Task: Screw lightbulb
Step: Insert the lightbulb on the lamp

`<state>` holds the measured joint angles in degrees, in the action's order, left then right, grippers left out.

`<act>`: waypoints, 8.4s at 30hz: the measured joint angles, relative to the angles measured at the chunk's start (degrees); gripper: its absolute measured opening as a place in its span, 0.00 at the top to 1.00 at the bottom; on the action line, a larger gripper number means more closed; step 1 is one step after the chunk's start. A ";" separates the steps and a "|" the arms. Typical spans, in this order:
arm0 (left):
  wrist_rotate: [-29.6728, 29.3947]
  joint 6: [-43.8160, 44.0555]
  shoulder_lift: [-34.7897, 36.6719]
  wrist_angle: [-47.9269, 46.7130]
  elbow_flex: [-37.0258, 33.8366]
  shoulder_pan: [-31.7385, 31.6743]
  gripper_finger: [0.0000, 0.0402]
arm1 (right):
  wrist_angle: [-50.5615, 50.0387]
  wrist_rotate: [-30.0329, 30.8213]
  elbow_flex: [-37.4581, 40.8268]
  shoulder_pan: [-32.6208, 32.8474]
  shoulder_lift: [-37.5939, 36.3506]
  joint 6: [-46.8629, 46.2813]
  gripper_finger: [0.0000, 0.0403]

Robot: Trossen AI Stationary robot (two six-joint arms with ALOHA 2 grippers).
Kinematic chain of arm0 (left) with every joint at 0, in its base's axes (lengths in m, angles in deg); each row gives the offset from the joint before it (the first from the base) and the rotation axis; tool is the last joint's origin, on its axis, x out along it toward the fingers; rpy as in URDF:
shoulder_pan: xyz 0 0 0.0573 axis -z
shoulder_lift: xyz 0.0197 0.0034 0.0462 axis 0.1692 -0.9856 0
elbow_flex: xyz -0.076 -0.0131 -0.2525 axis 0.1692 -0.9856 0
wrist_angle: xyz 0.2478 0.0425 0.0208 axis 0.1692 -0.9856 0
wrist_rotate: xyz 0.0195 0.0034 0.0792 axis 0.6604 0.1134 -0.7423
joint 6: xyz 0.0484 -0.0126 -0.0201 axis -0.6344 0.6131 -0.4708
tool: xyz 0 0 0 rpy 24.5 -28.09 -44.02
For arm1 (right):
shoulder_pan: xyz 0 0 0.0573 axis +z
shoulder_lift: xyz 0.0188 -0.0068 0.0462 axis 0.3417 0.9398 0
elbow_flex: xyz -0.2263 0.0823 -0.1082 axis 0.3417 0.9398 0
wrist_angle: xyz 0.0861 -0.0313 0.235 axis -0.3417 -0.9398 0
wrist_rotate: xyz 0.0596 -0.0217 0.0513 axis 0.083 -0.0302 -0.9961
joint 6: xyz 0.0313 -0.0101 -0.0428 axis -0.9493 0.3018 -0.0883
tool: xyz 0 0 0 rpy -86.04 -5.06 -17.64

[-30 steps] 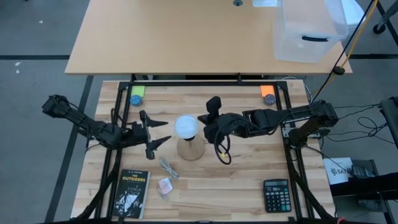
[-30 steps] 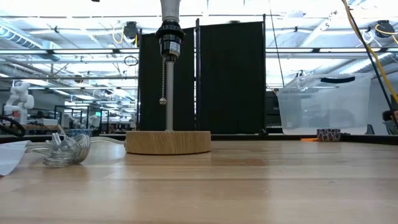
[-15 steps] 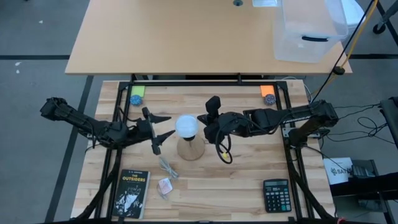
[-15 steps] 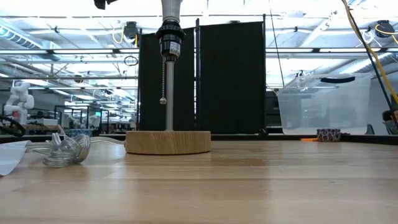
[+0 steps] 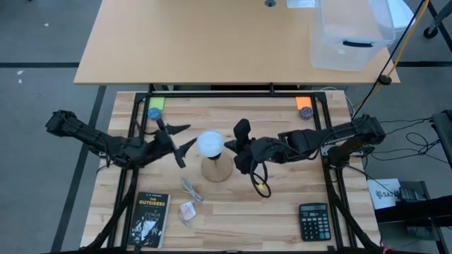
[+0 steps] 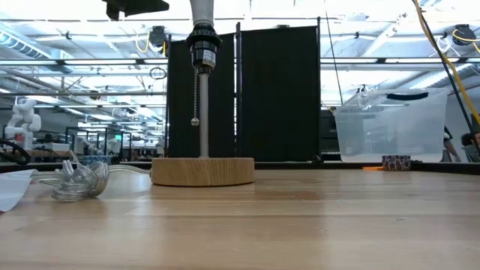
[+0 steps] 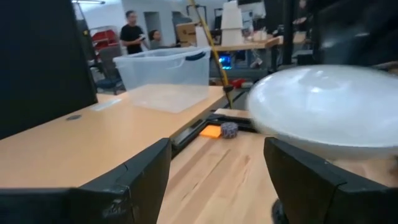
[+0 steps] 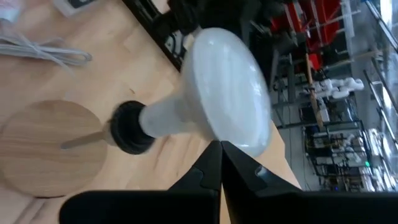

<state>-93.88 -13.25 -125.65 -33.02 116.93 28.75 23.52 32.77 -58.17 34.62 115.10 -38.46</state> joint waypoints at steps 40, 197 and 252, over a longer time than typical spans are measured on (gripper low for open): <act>14.75 -3.09 -1.76 5.12 0.04 0.10 0.34 | 2.15 2.88 0.15 -4.59 1.41 4.72 1.00; 7.43 3.00 -1.49 -3.05 0.00 6.15 0.34 | 3.04 3.63 0.07 -3.19 1.30 -0.20 1.00; 0.26 -2.63 -0.50 3.59 0.00 2.98 0.34 | 0.76 3.42 0.13 -2.19 1.24 0.24 1.00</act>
<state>-93.61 -15.88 -126.16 -29.43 116.93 31.73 24.28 36.19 -58.04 32.43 116.33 -38.22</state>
